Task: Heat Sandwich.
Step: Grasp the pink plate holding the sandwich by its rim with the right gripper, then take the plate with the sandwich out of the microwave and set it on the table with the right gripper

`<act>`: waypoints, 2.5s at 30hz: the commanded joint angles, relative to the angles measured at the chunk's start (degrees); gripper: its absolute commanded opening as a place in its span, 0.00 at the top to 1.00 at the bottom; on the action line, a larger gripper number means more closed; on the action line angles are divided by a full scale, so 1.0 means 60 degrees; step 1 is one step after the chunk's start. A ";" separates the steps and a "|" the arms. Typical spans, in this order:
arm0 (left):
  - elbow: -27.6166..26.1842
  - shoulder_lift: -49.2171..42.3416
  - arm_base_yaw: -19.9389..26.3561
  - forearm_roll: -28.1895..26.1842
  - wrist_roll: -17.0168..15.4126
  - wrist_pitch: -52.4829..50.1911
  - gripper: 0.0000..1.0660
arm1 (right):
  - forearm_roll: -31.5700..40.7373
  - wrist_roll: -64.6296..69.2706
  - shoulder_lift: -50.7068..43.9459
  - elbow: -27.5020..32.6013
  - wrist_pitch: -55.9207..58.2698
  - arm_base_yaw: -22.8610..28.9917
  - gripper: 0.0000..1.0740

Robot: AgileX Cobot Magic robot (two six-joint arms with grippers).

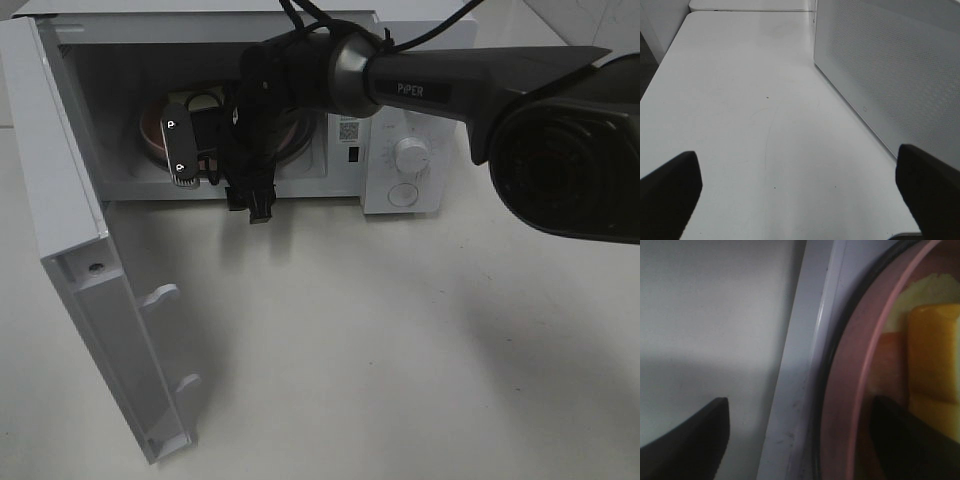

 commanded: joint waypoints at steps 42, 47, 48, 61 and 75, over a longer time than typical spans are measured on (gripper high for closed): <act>0.0010 -0.0153 -0.0048 -0.0076 0.0010 -0.0124 0.08 | 0.0477 -0.2235 -0.1623 0.2015 -0.0506 0.0029 1.00; 0.0010 -0.0153 -0.0048 -0.0076 0.0010 -0.0124 0.08 | 0.0487 -0.2865 -0.2196 0.2913 -0.1375 0.0000 1.00; 0.0010 -0.0153 -0.0048 -0.0076 0.0010 -0.0124 0.08 | 0.0497 -0.3008 -0.2311 0.3104 -0.1490 0.0000 1.00; 0.0010 -0.0153 -0.0048 -0.0076 0.0010 -0.0124 0.08 | 0.1929 -0.5567 -0.3724 0.5262 -0.2292 -0.0220 1.00; 0.0010 -0.0153 -0.0048 -0.0076 0.0010 -0.0124 0.08 | 0.2540 -0.6322 -0.5414 0.7277 -0.2550 -0.0220 1.00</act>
